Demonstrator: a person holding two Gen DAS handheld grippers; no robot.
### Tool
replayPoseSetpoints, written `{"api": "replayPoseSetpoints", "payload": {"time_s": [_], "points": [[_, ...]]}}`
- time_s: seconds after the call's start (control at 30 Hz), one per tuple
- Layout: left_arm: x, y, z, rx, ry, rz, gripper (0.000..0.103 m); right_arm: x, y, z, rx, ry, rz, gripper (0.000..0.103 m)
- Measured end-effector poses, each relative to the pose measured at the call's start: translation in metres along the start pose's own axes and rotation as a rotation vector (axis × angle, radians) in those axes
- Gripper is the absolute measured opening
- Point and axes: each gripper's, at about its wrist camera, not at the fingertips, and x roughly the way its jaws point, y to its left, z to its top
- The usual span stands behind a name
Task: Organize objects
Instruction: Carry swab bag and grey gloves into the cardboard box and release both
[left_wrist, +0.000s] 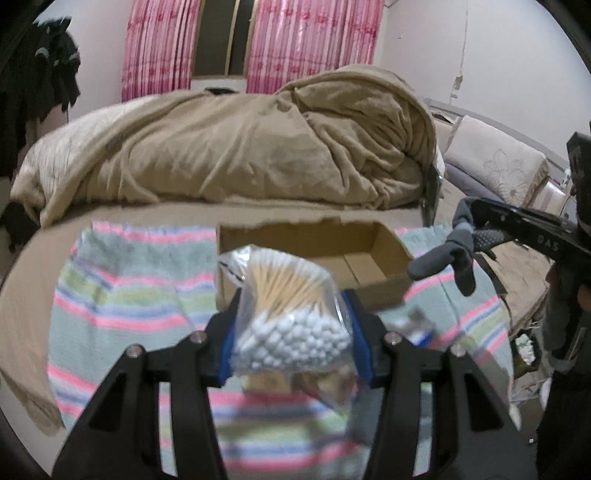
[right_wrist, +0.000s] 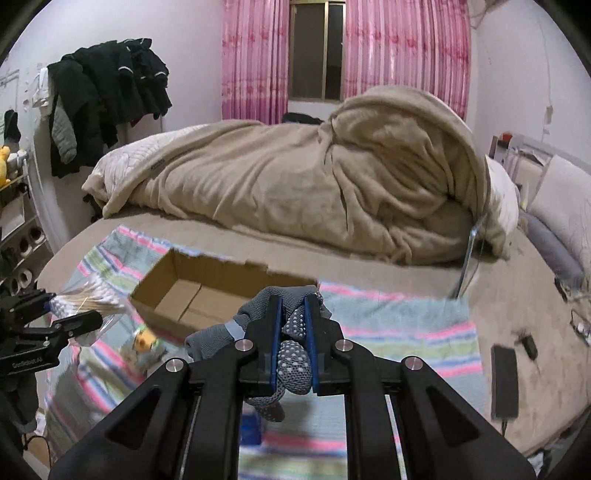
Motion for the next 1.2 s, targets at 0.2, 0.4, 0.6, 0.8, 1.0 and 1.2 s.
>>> {"api": "replayPoseSetpoints", "payload": {"time_s": [0.2,0.4,0.6,0.8,1.0,1.2], "points": [[0.018,0.004,0.041,0.054,-0.035,0.022,0.051,0.021,0.005,0.022,-0.031,-0.019,-0.011,0.013],[0.042,0.013,0.059,0.059,-0.026,0.039,0.051,0.056,0.011,0.033,-0.082,0.005,-0.022,0.013],[0.084,0.032,0.055,-0.001,0.053,0.035,0.051,0.093,0.01,0.03,-0.076,0.051,-0.006,0.013],[0.119,0.034,0.046,0.014,0.119,0.041,0.052,0.133,0.013,0.018,-0.068,0.12,0.011,0.013],[0.149,0.035,0.031,0.028,0.198,0.054,0.053,0.16,0.006,0.004,-0.048,0.184,0.024,0.014],[0.155,0.036,0.029,0.03,0.226,0.06,0.062,0.173,-0.007,-0.004,0.008,0.239,0.075,0.02]]}}
